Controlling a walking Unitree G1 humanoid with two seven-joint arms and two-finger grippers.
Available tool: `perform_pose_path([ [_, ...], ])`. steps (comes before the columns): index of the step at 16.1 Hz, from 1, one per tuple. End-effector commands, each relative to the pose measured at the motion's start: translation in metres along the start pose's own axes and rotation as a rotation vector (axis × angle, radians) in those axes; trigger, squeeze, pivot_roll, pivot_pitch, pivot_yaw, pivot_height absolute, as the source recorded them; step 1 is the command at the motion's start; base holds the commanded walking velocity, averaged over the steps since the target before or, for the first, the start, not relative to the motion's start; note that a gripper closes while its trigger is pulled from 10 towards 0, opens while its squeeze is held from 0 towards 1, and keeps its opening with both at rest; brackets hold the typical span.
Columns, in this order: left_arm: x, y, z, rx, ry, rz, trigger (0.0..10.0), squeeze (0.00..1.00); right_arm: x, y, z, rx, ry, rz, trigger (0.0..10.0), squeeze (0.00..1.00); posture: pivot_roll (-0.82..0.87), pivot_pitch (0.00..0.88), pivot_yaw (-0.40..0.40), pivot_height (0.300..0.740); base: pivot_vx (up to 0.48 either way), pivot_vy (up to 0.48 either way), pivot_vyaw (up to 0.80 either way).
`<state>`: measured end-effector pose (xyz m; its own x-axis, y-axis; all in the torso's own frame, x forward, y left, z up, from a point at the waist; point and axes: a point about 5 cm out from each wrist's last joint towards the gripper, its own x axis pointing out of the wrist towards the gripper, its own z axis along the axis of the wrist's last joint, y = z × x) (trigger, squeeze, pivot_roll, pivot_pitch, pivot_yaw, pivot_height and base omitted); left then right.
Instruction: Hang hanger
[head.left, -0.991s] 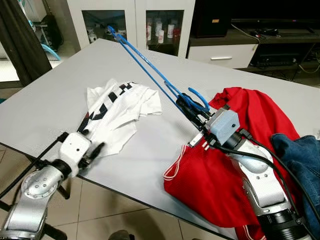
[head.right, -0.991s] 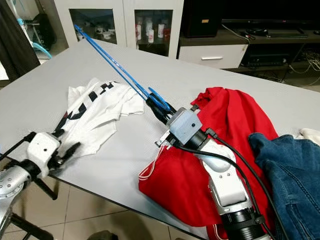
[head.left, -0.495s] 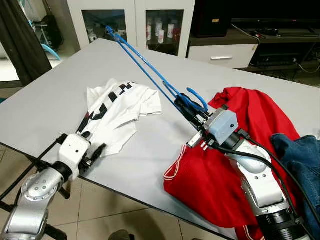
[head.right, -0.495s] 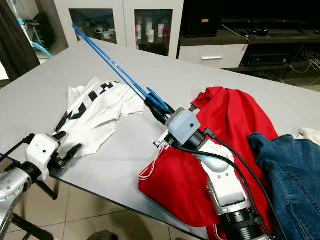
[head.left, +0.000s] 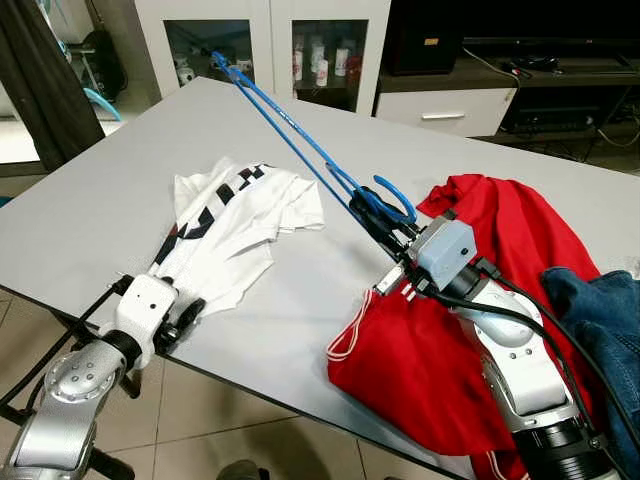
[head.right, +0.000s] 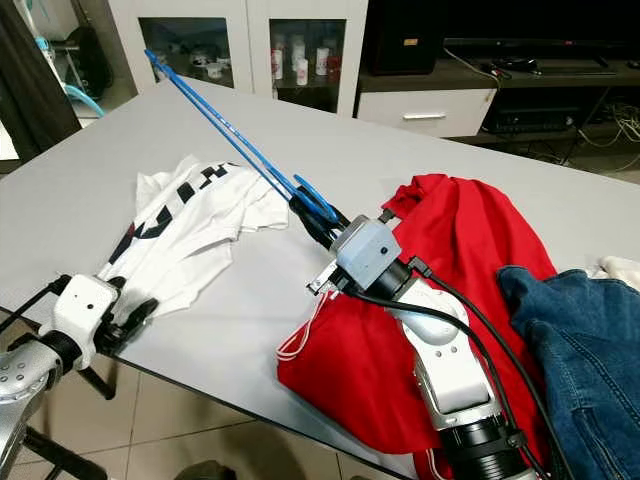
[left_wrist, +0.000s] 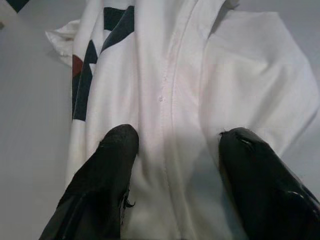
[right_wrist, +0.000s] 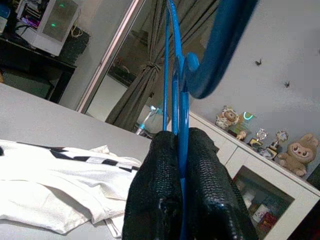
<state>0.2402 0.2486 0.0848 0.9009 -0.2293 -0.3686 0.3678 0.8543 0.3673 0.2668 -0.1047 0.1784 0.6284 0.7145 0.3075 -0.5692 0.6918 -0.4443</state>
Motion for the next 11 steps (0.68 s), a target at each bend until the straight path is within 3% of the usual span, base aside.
perform_pose_path([
  [1,0.0,0.001,-0.002,-0.016,0.018,-0.002,2.1,0.0,0.004,-0.004,0.006,-0.014,-0.019,-0.008,10.0,0.0,0.05,0.008,-0.005,0.74,0.0,0.0,0.0],
  [2,0.001,0.001,-0.002,-0.027,0.014,-0.015,0.0,0.0,0.004,-0.004,0.006,-0.015,-0.021,-0.01,10.0,0.0,0.05,0.011,-0.006,0.74,0.0,0.0,0.0],
  [9,0.004,0.007,0.008,-0.052,-0.045,0.003,0.0,0.0,0.001,-0.015,0.007,-0.084,-0.021,0.034,10.0,0.0,0.05,0.012,-0.005,0.74,0.0,0.0,0.0],
  [11,0.004,0.009,0.01,-0.057,-0.058,-0.004,0.0,0.0,-0.003,-0.039,0.005,-0.139,0.012,0.006,10.0,0.0,0.05,0.011,-0.001,0.74,0.0,0.0,0.0],
])
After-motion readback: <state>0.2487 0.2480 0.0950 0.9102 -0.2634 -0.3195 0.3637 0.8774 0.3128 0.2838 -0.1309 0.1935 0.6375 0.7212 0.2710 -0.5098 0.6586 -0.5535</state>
